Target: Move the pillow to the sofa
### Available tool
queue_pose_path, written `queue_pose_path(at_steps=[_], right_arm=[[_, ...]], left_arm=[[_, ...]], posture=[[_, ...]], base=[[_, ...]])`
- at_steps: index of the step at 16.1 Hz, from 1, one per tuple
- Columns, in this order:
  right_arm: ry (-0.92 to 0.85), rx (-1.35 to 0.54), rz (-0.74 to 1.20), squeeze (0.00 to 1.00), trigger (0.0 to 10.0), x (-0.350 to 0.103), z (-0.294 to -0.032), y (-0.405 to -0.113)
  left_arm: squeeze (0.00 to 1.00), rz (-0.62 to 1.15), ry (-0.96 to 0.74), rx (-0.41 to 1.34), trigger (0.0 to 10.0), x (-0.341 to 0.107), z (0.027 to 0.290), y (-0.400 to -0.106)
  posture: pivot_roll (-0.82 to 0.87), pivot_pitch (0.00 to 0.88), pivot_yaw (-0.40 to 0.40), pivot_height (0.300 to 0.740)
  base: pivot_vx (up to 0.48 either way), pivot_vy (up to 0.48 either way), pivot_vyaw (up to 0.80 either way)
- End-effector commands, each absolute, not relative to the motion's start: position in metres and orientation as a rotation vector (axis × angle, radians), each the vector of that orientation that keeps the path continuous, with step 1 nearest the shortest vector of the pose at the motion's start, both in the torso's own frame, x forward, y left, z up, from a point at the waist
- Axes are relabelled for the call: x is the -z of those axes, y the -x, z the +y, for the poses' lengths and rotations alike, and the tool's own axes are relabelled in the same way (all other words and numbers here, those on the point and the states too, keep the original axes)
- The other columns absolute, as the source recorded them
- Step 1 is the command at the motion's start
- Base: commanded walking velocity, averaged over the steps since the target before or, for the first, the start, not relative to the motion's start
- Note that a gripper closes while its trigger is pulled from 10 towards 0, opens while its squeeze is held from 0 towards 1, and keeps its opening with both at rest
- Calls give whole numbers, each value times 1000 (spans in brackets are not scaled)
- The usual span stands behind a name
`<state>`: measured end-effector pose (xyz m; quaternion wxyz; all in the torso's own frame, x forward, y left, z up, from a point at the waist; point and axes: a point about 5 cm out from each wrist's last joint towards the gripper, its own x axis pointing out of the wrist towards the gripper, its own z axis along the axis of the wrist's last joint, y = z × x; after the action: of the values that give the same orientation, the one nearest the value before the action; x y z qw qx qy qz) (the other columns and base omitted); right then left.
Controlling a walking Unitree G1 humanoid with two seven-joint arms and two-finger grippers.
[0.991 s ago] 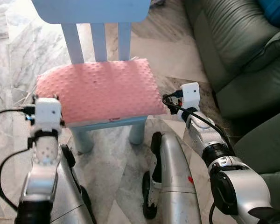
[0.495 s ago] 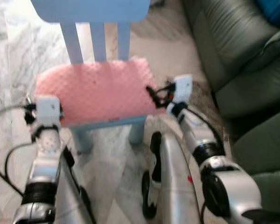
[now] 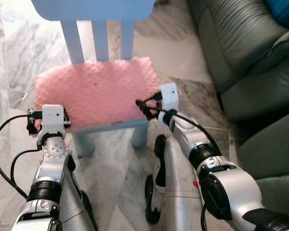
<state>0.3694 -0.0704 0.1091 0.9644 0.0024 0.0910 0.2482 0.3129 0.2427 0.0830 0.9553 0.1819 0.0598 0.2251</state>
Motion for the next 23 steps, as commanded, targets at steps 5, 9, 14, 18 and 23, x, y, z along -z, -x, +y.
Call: queue_pose_path(at_steps=[5,9,14,18,23], right_arm=[[113,-449,323,0,10000,-80,-75,-359],[98,-449,358,0,0,-73,-69,-355],[-8,-356,393,0,0,-68,-77,-354],[15,-354,390,0,0,-67,-76,-353],[26,-357,397,0,0,-65,-74,-352]], left_arm=[[0,297,-288,-372,6902,-44,235,-307],[0,315,-269,-344,0,-33,237,-302],[0,320,-269,-310,0,-25,230,-299],[0,326,-273,-304,0,-22,229,-297],[0,322,-272,-300,0,-21,228,-296]], posture=[[-8,275,-172,437],[-4,273,-170,437],[-7,266,-175,437],[-11,258,-179,437],[-12,255,-182,437]], base=[[0,0,0],[0,0,0],[0,0,0],[0,0,0],[0,0,0]])
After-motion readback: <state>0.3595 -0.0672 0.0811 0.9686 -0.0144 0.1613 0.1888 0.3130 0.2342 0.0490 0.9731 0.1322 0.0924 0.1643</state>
